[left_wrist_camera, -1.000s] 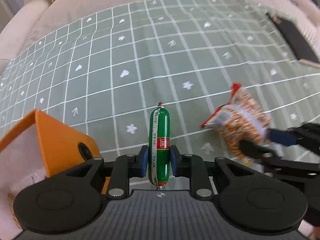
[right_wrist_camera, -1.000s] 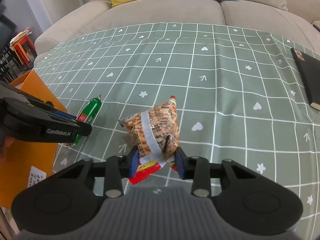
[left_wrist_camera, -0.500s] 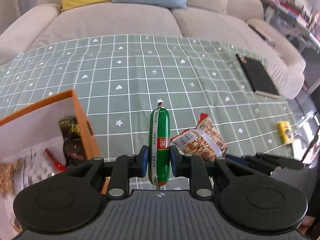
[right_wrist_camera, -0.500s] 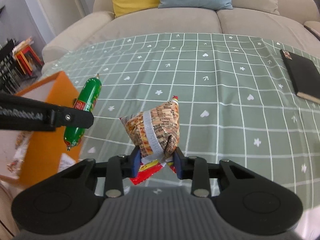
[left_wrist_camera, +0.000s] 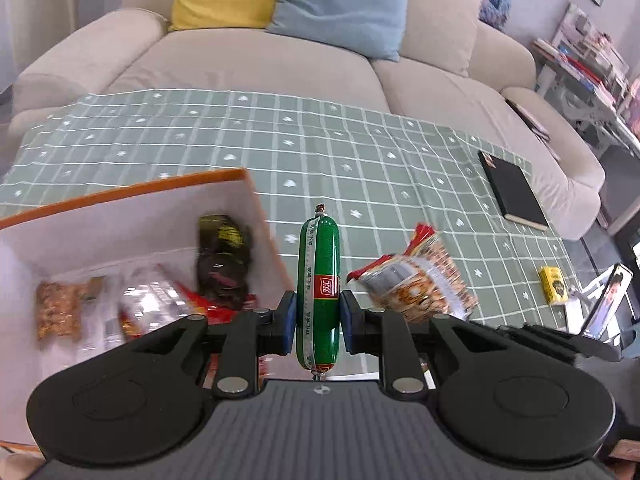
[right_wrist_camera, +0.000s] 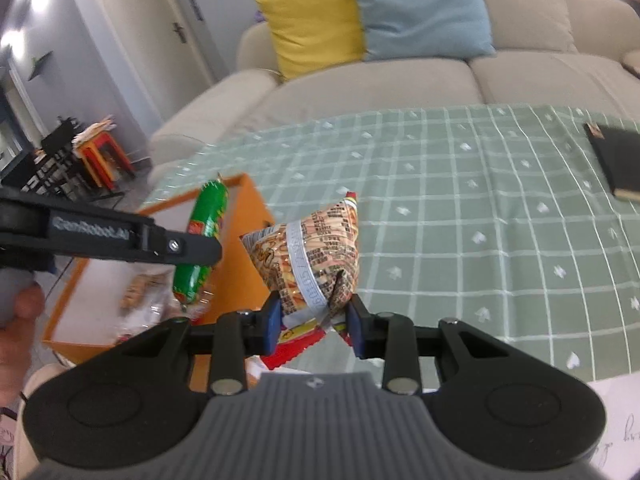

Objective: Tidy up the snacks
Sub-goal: 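Lift and carry the sausage and nut packet over the orange box, then open both grippers to drop the snacks into the box and withdraw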

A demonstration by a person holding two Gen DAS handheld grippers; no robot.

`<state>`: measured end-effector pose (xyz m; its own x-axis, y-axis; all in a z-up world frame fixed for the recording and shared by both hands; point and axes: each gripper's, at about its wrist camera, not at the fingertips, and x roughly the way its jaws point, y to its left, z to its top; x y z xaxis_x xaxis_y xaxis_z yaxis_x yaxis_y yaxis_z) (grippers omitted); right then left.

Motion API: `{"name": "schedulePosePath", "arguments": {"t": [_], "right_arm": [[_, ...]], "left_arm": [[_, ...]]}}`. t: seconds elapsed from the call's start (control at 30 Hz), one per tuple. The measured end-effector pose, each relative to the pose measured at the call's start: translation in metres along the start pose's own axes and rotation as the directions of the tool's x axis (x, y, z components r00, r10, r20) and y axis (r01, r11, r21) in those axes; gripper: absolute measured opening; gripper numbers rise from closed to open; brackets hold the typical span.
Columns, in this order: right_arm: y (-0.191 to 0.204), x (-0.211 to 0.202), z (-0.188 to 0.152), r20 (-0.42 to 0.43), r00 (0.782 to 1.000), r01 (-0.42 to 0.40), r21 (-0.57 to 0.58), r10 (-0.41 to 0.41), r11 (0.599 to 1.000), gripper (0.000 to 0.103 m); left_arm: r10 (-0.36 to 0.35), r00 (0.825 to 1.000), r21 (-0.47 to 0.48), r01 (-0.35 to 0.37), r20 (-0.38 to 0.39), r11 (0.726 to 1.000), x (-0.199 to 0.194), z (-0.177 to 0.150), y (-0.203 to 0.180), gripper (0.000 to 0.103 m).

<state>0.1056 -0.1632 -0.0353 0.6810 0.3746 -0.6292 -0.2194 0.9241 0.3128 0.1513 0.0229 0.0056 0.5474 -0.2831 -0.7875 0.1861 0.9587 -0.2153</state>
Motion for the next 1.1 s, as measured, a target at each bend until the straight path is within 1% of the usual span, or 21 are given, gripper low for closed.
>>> {"name": "schedulePosePath", "arguments": {"t": [0.1,0.2,0.4,0.57,0.73,0.8,0.93,1.03,1.1], "right_arm": [[0.02,-0.002,0.01,0.02,0.999,-0.037,-0.029,0.038,0.999,0.031],[0.04,0.004,0.021,0.02,0.996,-0.083,-0.048,0.084,0.995,0.031],[0.081,0.029,0.036,-0.023,0.988,-0.155,-0.098,0.153,0.983,0.031],[0.112,0.054,0.042,-0.076,0.979,-0.2,-0.126,0.191,0.972,0.031],[0.136,0.08,0.037,-0.176,0.964,-0.225,-0.151,0.197,0.963,0.031],[0.144,0.091,0.031,-0.221,0.957,-0.223,-0.16,0.186,0.962,0.031],[0.152,0.112,0.021,-0.277,0.949,-0.201,-0.168,0.149,0.965,0.031],[0.153,0.128,0.014,-0.303,0.948,-0.154,-0.178,0.095,0.972,0.031],[0.151,0.134,0.006,-0.318,0.945,-0.137,-0.181,0.074,0.974,0.032]], "left_arm": [[0.024,0.999,-0.027,-0.023,0.024,0.999,-0.014,0.0,0.022,0.025],[0.059,0.998,-0.048,-0.057,0.036,0.997,-0.025,0.001,0.045,0.025],[0.143,0.99,-0.021,-0.143,0.015,0.99,-0.042,0.004,0.091,0.025],[0.208,0.978,-0.033,-0.209,-0.034,0.977,-0.043,0.004,0.129,0.025],[0.235,0.962,-0.016,-0.239,-0.136,0.971,-0.023,-0.008,0.15,0.025],[0.243,0.955,-0.02,-0.25,-0.173,0.968,-0.014,-0.015,0.157,0.025],[0.309,0.923,-0.014,-0.321,-0.23,0.947,0.002,-0.025,0.171,0.025],[0.354,0.902,0.018,-0.361,-0.246,0.933,0.009,-0.033,0.173,0.025],[0.371,0.893,0.039,-0.373,-0.255,0.927,0.016,-0.035,0.171,0.025]]}}
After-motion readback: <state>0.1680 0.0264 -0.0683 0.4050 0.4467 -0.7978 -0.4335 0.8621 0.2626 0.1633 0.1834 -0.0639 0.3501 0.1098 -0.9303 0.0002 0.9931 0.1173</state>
